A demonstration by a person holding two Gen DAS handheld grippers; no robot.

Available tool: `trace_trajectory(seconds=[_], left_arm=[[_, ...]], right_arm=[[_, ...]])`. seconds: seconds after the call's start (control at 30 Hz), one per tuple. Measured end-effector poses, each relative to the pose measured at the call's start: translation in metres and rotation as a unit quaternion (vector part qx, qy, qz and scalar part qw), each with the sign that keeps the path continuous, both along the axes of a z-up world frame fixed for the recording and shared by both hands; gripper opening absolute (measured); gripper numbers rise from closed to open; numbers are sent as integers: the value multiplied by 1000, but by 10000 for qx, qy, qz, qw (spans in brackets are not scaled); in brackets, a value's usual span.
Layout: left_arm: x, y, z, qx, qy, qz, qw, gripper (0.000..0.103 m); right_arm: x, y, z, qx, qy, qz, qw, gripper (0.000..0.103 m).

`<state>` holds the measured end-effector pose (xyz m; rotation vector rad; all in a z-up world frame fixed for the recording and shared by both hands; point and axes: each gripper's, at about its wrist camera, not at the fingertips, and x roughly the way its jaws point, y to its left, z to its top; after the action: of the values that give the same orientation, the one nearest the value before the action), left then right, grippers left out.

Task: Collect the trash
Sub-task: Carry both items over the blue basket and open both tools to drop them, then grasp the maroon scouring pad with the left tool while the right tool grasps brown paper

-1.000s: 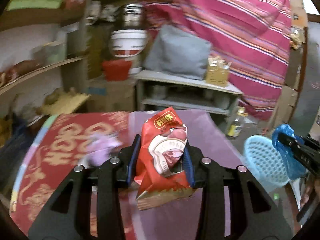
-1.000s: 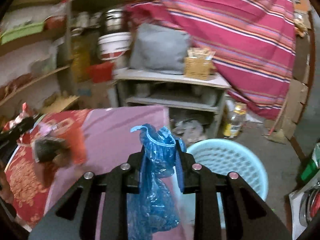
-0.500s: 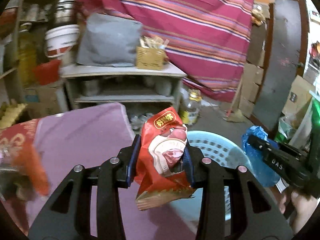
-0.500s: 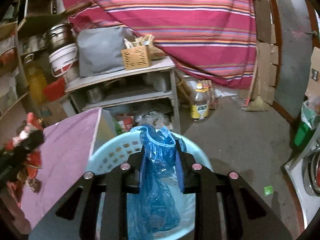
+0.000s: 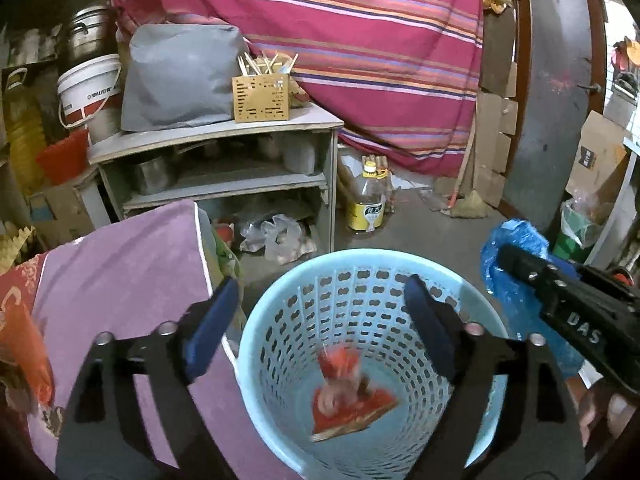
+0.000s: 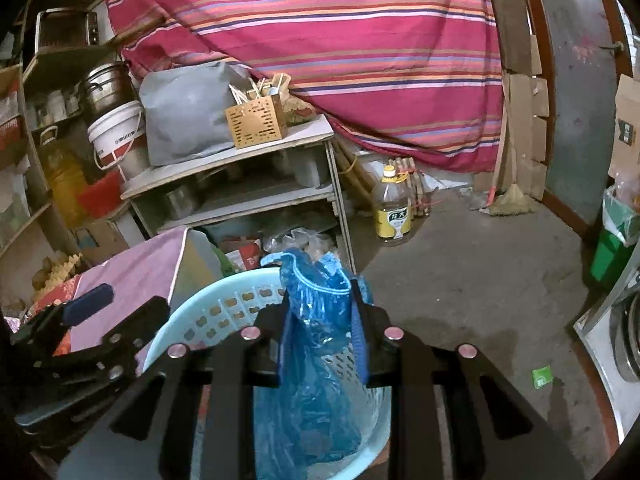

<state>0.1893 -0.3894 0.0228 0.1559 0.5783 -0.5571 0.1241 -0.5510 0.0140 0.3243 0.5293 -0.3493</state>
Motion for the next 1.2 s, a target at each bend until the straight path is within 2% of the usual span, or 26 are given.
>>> trace_trajectory(seconds=[0.23,0.3,0.33,0.37,0.5,0.67,0.97,1.1,1.2], left_arm=[[-5,34,17,-21,-268,281,9992,95],[-7,45,22,-15,-333,352,9988,97],[-8,52,25,-26,-356,386,9986,98],[-9,58,27,-32,-366,413,9985,98],[-9,93,32,0,-390,631,9972,98],[-9,152,36,-44,-353,994,9944,98],[-11,275,25,224,-363,1846,9819,98],[-9,328,15,337,-340,2214,9740,98],[-7,363,6,266,-224,2452,9688,98]], right_arm=[[13,16,-4,-52,97,153,9998,28],[20,25,-5,-127,163,157,9997,39],[22,29,-5,-158,174,120,9997,60],[24,32,-4,-179,166,77,9997,74],[30,45,-4,-189,215,66,9996,77],[24,74,7,-560,109,-28,9984,94],[22,148,13,-1034,57,277,9942,94],[21,172,16,-836,33,432,9956,94],[24,192,13,-604,82,588,9964,94]])
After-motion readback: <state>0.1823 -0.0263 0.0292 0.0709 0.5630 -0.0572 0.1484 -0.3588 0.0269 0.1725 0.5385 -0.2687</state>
